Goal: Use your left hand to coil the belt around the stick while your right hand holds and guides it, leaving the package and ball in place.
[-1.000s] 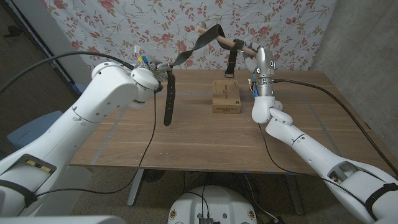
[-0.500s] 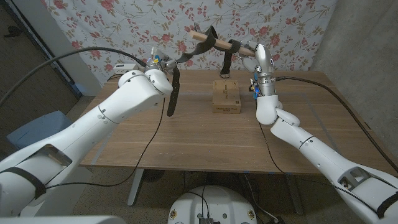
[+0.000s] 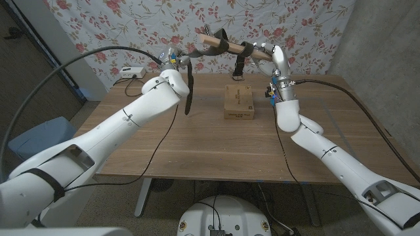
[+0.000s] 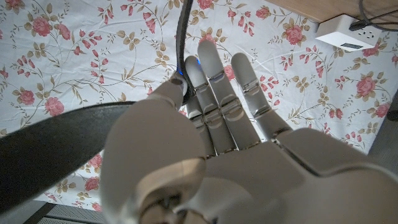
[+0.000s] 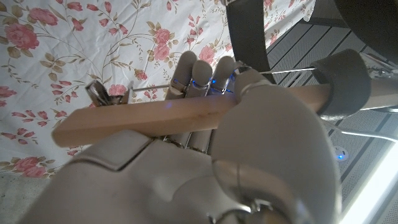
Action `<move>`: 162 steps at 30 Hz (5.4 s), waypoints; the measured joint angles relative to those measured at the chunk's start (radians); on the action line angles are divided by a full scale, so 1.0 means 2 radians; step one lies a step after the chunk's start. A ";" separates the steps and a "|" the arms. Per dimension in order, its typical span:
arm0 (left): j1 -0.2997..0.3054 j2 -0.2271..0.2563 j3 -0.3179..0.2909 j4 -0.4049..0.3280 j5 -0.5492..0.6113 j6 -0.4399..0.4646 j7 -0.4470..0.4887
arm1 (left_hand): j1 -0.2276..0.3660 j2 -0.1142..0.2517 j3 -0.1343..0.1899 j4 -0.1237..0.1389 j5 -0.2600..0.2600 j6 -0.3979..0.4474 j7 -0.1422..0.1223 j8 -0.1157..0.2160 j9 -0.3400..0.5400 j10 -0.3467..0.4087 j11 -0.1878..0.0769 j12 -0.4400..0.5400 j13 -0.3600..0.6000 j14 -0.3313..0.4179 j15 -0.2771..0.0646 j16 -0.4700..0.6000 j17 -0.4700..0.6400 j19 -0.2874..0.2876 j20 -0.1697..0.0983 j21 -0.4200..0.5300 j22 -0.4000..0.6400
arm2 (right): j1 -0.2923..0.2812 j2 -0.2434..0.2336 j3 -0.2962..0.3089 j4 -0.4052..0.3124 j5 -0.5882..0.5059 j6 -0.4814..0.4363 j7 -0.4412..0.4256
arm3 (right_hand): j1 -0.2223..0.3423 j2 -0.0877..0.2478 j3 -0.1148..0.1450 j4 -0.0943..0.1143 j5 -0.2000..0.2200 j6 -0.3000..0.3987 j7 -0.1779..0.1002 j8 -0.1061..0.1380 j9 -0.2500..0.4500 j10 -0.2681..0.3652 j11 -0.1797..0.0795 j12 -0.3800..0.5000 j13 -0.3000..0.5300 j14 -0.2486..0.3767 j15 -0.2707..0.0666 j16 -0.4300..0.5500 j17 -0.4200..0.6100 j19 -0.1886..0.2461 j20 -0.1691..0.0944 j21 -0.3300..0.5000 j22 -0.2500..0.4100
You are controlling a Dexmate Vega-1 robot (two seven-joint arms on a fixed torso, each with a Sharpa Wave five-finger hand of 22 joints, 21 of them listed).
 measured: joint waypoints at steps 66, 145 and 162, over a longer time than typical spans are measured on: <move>-0.333 -0.122 0.020 0.222 -0.077 -0.106 -0.355 | -0.001 0.002 0.005 -0.005 0.001 0.010 0.024 0.000 0.005 -0.002 0.001 0.001 0.023 -0.014 0.011 0.000 -0.008 0.009 0.003 0.008 0.002 | 0.133 0.030 -0.173 0.151 -0.244 -0.143 -0.186 | -0.004 0.016 0.004 0.004 -0.003 -0.039 0.028 -0.005 0.002 -0.029 0.023 0.000 0.003 -0.033 0.031 0.000 0.000 -0.007 -0.002 0.000 0.000; 0.004 0.018 -0.099 -0.120 -0.073 -0.316 -0.280 | -0.247 -0.032 -0.088 0.055 -0.002 -0.375 -0.074 -0.007 -0.135 -0.473 0.049 -0.183 -0.249 -0.533 0.114 -0.210 -0.340 -0.333 0.095 -0.234 -0.003 | 0.173 0.048 -0.222 0.215 -0.169 -0.274 -0.113 | -0.006 0.006 0.004 0.001 -0.004 -0.011 0.000 -0.007 0.006 -0.005 0.000 -0.001 0.003 -0.008 0.002 0.000 0.000 -0.010 0.001 0.000 0.000; 0.092 0.041 -0.143 -0.104 -0.042 -0.429 -0.257 | -0.304 -0.026 -0.109 0.076 -0.002 -0.397 -0.088 -0.007 -0.140 -0.498 0.038 -0.179 -0.283 -0.560 0.106 -0.207 -0.366 -0.335 0.079 -0.252 -0.003 | 0.179 0.054 -0.226 0.247 -0.151 -0.310 -0.089 | -0.006 0.006 0.004 0.001 -0.004 -0.011 0.000 -0.008 0.005 -0.005 0.000 -0.001 0.002 -0.008 0.002 0.000 0.000 -0.010 0.001 0.000 0.000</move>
